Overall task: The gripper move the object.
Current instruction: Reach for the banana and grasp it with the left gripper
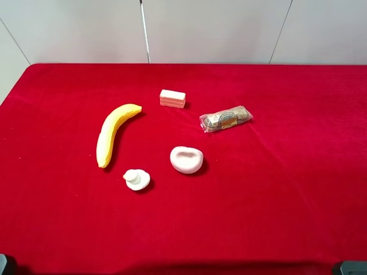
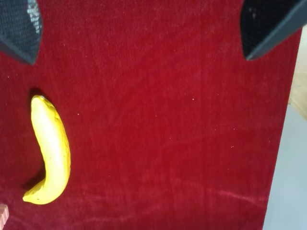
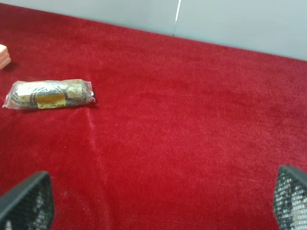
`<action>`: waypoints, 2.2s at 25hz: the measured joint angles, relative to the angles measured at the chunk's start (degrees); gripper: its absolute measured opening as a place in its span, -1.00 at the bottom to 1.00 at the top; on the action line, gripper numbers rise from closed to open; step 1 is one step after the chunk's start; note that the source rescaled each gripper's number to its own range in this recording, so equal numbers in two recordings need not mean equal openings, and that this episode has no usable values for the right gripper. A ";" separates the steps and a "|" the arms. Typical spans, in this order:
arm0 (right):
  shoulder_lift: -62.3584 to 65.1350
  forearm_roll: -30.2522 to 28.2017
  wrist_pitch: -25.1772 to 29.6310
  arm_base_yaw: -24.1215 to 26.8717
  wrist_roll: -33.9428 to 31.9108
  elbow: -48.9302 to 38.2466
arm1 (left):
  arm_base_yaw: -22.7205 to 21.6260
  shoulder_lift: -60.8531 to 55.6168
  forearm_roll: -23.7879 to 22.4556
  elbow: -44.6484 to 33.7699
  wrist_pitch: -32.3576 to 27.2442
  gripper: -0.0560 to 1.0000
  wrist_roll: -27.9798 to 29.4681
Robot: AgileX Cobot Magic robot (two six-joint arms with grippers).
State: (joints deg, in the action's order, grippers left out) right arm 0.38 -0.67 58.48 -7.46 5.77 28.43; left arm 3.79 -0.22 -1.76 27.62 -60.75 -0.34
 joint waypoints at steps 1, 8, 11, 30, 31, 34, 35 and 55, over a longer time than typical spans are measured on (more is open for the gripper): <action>0.00 0.00 0.00 0.00 0.00 0.00 | 0.00 0.00 0.00 0.00 0.00 0.46 0.00; 0.00 0.00 0.00 0.00 0.00 0.00 | 0.00 0.00 0.00 0.00 0.00 0.46 0.00; 0.00 0.00 -0.06 0.00 0.00 0.00 | 0.00 0.00 0.00 0.00 0.00 0.46 0.00; 0.00 0.00 -0.06 0.00 0.00 0.00 | 0.00 0.00 0.00 0.00 0.00 0.46 0.00; 0.00 0.00 -0.06 0.00 0.00 0.00 | 0.00 0.00 0.00 0.00 0.00 0.46 0.00; 0.00 0.00 0.01 0.00 0.00 0.00 | 0.00 0.00 0.00 0.00 0.00 0.46 0.00; 0.00 0.00 0.01 0.00 0.00 0.00 | 0.00 0.00 0.00 0.00 0.00 0.46 0.00; 0.00 0.00 -0.04 0.00 0.00 0.00 | 0.00 0.00 0.00 0.00 0.00 0.46 0.00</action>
State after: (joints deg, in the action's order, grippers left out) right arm 0.38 -0.67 58.44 -7.46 5.77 28.43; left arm 3.79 -0.22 -1.76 27.62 -60.75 -0.34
